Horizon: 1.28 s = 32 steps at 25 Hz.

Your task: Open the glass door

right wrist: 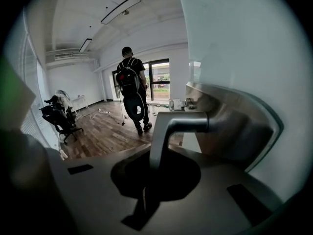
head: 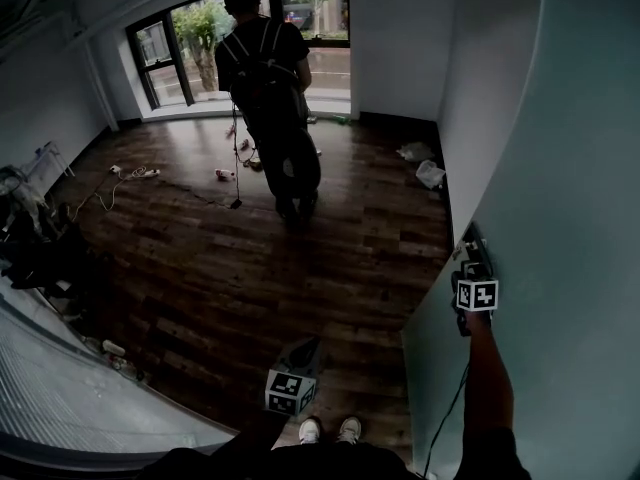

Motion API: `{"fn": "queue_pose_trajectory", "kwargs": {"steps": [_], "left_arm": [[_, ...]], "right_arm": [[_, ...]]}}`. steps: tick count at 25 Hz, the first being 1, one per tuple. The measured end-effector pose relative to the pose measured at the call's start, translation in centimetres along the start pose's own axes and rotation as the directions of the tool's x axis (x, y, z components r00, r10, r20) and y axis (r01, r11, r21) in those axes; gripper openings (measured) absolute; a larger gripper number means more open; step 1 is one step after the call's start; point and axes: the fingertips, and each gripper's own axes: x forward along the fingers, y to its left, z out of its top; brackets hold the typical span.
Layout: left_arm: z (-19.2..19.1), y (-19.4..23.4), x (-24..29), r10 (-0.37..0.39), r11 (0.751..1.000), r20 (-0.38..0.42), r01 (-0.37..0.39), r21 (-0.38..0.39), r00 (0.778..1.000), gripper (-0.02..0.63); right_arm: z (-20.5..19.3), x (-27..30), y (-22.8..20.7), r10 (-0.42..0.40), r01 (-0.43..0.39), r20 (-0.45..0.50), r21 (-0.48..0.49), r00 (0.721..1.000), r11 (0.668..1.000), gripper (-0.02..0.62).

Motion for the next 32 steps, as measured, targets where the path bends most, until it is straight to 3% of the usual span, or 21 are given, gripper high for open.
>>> {"fn": "queue_pose_trajectory", "kwargs": {"steps": [5,14,17,20,23,27,29,32], "left_arm": [[0.1,-1.0,1.8,0.015,1.000,0.005,-0.015,0.011,1.000,0.006],[0.6,-1.7,2.7,0.030,1.000,0.011,-0.030,-0.007,0.999,0.006],[0.1,-1.3,1.8,0.032,0.999,0.013,-0.032,-0.011,0.999,0.006],[-1.0,-0.8,0.0,0.027,0.999,0.006,-0.027,-0.018,1.000,0.006],[-1.5,0.1,-2.3,0.025,0.999,0.013,-0.025,-0.024,1.000,0.006],[-2.1,0.8,-5.1,0.013,1.000,0.021,-0.012,-0.023,1.000,0.006],[-2.5,0.8,-6.9,0.004,1.000,0.027,-0.004,-0.019,1.000,0.006],[-2.8,0.4,-10.2,-0.014,1.000,0.040,0.015,-0.020,0.999,0.006]], "right_arm": [[0.0,-0.1,-2.7,-0.018,0.018,-0.009,0.013,1.000,1.000,0.017],[0.0,-1.2,-2.8,-0.052,0.038,-0.160,-0.093,0.986,0.995,0.020],[0.1,-1.1,-2.8,-0.039,0.027,-0.166,-0.075,0.985,0.997,0.114],[1.2,-2.9,-2.6,-0.088,0.084,-0.106,-0.039,0.990,0.996,0.176],[1.6,-5.7,-2.2,-0.233,0.230,-0.013,-0.095,0.972,0.968,0.195],[3.0,-12.3,-0.2,-0.390,0.411,0.247,-0.035,0.887,0.911,0.202],[3.0,-16.3,3.5,-0.383,0.407,0.362,0.011,0.850,0.914,0.202],[1.0,-21.6,10.9,-0.330,0.367,0.471,0.014,0.818,0.930,0.201]]}}
